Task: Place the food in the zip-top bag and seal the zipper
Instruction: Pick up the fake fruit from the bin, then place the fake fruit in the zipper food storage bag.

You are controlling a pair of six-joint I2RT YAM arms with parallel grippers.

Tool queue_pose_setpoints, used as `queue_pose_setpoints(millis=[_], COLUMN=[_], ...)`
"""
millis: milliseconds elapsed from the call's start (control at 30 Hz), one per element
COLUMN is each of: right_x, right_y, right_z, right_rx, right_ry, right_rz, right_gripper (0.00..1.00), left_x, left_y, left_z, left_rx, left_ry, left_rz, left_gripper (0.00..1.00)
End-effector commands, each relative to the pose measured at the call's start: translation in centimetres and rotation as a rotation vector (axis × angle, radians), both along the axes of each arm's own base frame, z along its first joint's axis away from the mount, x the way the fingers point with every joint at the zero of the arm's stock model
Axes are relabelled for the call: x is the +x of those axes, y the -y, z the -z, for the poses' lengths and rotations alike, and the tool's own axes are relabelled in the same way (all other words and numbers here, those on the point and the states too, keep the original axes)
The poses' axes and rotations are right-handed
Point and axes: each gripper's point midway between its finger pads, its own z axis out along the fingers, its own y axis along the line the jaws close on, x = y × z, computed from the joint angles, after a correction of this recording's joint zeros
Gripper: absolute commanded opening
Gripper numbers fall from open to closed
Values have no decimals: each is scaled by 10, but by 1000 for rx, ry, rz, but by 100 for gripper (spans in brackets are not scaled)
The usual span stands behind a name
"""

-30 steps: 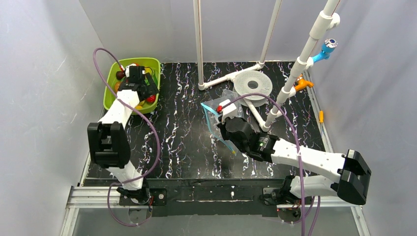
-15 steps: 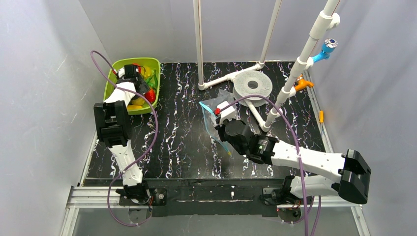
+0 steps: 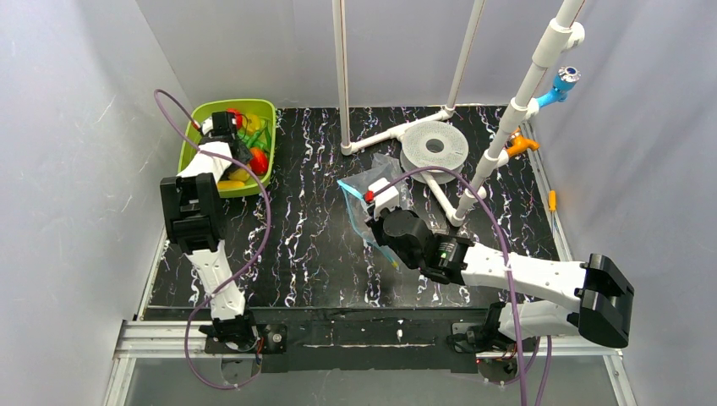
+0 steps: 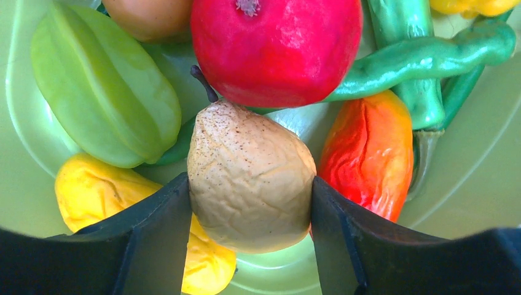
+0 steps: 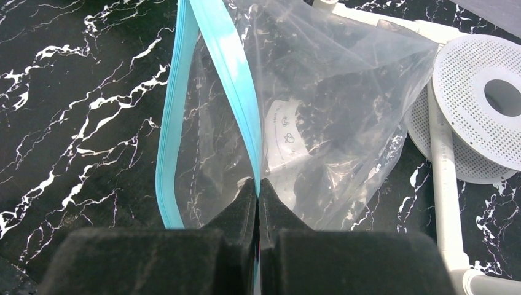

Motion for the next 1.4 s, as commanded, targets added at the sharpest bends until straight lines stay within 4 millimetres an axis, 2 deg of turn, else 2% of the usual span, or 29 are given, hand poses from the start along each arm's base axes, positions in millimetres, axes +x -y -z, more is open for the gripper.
queue_pose_setpoints(millis=[0, 100, 233, 300, 400, 500, 600, 667, 767, 867, 967, 1067, 1167, 1367], right_x=[3, 3, 3, 2, -1, -3, -3, -3, 4, 8, 10, 9, 7, 3], right_y=[-3, -4, -5, -7, -13, -15, -16, -15, -6, 0, 5, 7, 6, 7], right_z=[-13, -11, -8, -8, -5, -4, -4, -4, -1, 2, 2, -2, -5, -13], right_rx=[49, 50, 52, 62, 90, 107, 135, 164, 186, 236, 280, 310, 333, 371], right_ry=[36, 33, 26, 16, -39, -77, -111, -135, -155, -203, -232, -245, -255, -244], right_rz=[13, 13, 13, 4, -39, -62, -80, -99, -81, -94, -108, -126, -147, -178], right_gripper=[1, 1, 1, 1, 1, 1, 1, 1, 1, 1, 1, 1, 1, 1], left_x=[-11, -23, -48, -65, -86, -108, -139, -168, -199, -231, -252, -268, -283, -288], left_y=[7, 29, 60, 86, 133, 181, 229, 270, 303, 333, 346, 353, 369, 391], left_z=[-52, -88, -133, -154, -184, -213, -234, -243, -252, -250, -249, -241, -233, -202], left_rx=[-27, -102, -229, -337, -530, -648, -714, -730, -758, -816, -843, -885, -941, -924], left_ry=[75, 138, 231, 297, 419, 511, 554, 581, 625, 616, 632, 637, 614, 530], left_rz=[51, 134, 210, 269, 426, 599, 799, 966, 1114, 1228, 1276, 1277, 1312, 1327], left_gripper=[21, 15, 14, 14, 15, 15, 17, 18, 20, 20, 20, 20, 20, 18])
